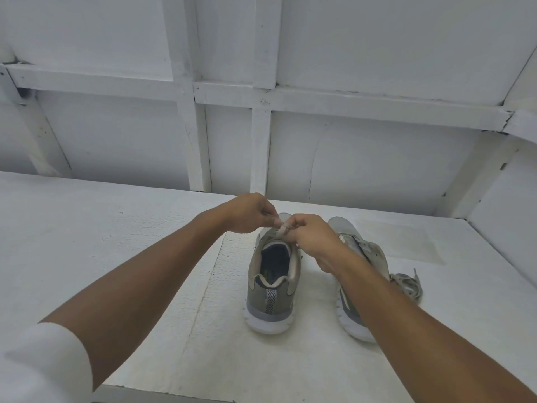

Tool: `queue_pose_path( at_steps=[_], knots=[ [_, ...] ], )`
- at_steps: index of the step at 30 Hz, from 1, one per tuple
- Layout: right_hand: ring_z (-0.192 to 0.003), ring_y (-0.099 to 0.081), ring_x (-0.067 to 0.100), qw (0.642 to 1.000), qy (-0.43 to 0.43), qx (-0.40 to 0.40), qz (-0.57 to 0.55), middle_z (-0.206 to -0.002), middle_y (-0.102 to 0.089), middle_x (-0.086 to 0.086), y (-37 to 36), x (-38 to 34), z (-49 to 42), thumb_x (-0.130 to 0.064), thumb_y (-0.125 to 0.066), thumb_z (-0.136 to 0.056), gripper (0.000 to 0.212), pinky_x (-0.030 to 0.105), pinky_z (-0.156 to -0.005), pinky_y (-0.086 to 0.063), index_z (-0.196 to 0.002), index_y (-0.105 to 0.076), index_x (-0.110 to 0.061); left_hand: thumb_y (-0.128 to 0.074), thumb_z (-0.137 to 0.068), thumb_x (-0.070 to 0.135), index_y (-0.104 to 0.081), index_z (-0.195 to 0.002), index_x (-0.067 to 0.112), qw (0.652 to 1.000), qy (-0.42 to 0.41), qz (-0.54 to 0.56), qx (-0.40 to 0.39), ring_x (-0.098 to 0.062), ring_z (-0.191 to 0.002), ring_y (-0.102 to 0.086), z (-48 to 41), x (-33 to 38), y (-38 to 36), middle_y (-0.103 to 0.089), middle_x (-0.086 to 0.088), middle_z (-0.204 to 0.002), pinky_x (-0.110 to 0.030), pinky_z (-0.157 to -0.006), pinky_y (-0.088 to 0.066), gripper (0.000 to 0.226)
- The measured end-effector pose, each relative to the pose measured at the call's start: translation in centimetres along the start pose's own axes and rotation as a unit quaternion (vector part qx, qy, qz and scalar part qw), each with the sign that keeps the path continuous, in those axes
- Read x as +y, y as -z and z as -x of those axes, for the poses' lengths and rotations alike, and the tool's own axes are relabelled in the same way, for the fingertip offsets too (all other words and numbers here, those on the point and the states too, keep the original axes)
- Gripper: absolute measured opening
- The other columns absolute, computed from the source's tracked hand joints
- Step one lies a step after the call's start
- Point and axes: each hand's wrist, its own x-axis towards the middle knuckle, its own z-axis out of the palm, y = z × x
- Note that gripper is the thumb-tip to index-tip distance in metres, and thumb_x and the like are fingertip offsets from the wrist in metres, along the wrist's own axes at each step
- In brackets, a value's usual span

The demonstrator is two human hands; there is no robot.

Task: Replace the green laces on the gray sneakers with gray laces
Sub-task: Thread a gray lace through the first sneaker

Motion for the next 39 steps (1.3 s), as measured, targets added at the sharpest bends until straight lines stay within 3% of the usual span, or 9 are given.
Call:
queue_pose_path(
  at_steps=[8,12,16,18,23,29,32,36,39],
  knots=[
    [-0.080,-0.054,0.003,0.981,0.160,0.104,0.041,-0.103,-0.060,-0.008,0.0,1.2,-0.3,-0.026,-0.073,-0.084,0.005,0.016,-0.068,-0.040,-0.088,-0.072,-0.025,-0.053,-0.098,0.031,-0.069,-0.091,0.015,0.999,0.032,0.033,-0.011,-0.007,-0.062,-0.047,0.2,-0.2,-0.3,-0.055,0.008,-0.066,-0.020,-0.059,-0.035,0.024],
    [-0.087,-0.062,0.008,0.984,0.114,0.138,0.020,-0.094,-0.069,-0.010,0.9,1.6,-0.5,-0.038,-0.062,-0.091,0.019,0.026,-0.078,-0.048,-0.085,-0.073,-0.024,-0.054,-0.097,0.037,-0.074,-0.108,0.016,0.999,0.042,0.025,-0.018,-0.012,-0.081,-0.057,0.3,-0.7,0.3,-0.064,0.011,-0.081,-0.029,-0.078,-0.045,0.031],
    [-0.066,-0.056,0.020,0.969,0.066,0.151,0.186,-0.078,-0.069,0.010,2.2,2.1,0.1,-0.032,-0.053,-0.093,0.035,0.025,-0.055,-0.039,-0.078,-0.069,-0.004,-0.053,-0.097,0.037,-0.076,-0.099,0.022,0.998,0.050,-0.024,-0.017,-0.020,-0.084,-0.061,0.4,-2.0,0.5,-0.070,-0.002,-0.090,-0.032,-0.077,-0.047,0.027],
    [-0.062,-0.057,0.026,0.954,0.044,0.127,0.269,-0.073,-0.066,0.015,2.5,2.6,0.4,-0.027,-0.051,-0.093,0.036,0.028,-0.052,-0.038,-0.076,-0.066,0.001,-0.052,-0.098,0.033,-0.075,-0.095,0.022,0.997,0.066,-0.039,-0.027,-0.020,-0.082,-0.058,0.9,-3.0,0.5,-0.069,0.001,-0.090,-0.029,-0.070,-0.043,0.026],
    [-0.055,-0.054,0.027,0.948,0.006,0.105,0.300,-0.068,-0.061,0.014,2.6,2.8,0.6,-0.021,-0.049,-0.089,0.032,0.030,-0.053,-0.040,-0.075,-0.064,0.005,-0.052,-0.098,0.034,-0.075,-0.090,0.026,0.993,0.098,-0.043,-0.048,-0.025,-0.100,-0.060,1.7,-5.1,0.3,-0.070,-0.001,-0.106,-0.040,-0.088,-0.047,0.025],
    [-0.081,-0.049,0.020,0.943,0.021,0.127,0.308,-0.113,-0.056,0.009,2.8,2.1,1.0,-0.022,-0.057,-0.089,0.028,0.029,-0.066,-0.040,-0.112,-0.054,-0.007,-0.051,-0.094,0.050,-0.053,-0.130,0.017,0.991,0.120,-0.028,0.042,-0.021,-0.109,-0.057,1.7,-5.0,-0.6,-0.059,-0.005,-0.122,-0.030,-0.087,-0.043,0.048],
    [-0.086,-0.046,0.017,0.923,0.057,0.144,0.352,-0.127,-0.047,0.005,3.0,2.0,1.4,-0.025,-0.055,-0.093,0.033,0.028,-0.071,-0.038,-0.124,-0.049,-0.015,-0.044,-0.098,0.049,-0.067,-0.103,0.007,0.978,0.147,-0.029,0.145,-0.023,-0.091,-0.063,1.6,-4.2,-1.2,-0.067,-0.006,-0.094,-0.028,-0.072,-0.043,0.049],
    [-0.090,-0.055,0.016,0.936,0.139,0.071,0.317,-0.110,-0.059,-0.003,2.3,1.3,1.7,-0.030,-0.060,-0.091,0.013,0.029,-0.076,-0.043,-0.101,-0.062,-0.023,-0.039,-0.095,0.060,-0.076,-0.083,0.011,0.981,0.181,-0.002,0.076,-0.017,-0.075,-0.061,1.3,-2.3,-2.9,-0.069,-0.005,-0.081,-0.026,-0.069,-0.043,0.063],
    [-0.089,-0.055,0.016,0.927,0.161,0.042,0.335,-0.096,-0.063,-0.006,1.4,1.1,2.0,-0.035,-0.064,-0.088,0.011,0.035,-0.079,-0.048,-0.090,-0.063,-0.024,-0.050,-0.092,0.057,-0.060,-0.060,0.010,0.973,0.203,-0.006,0.111,-0.014,-0.057,-0.049,1.0,-1.5,-4.1,-0.054,-0.002,-0.059,-0.023,-0.052,-0.034,0.058]
  ],
)
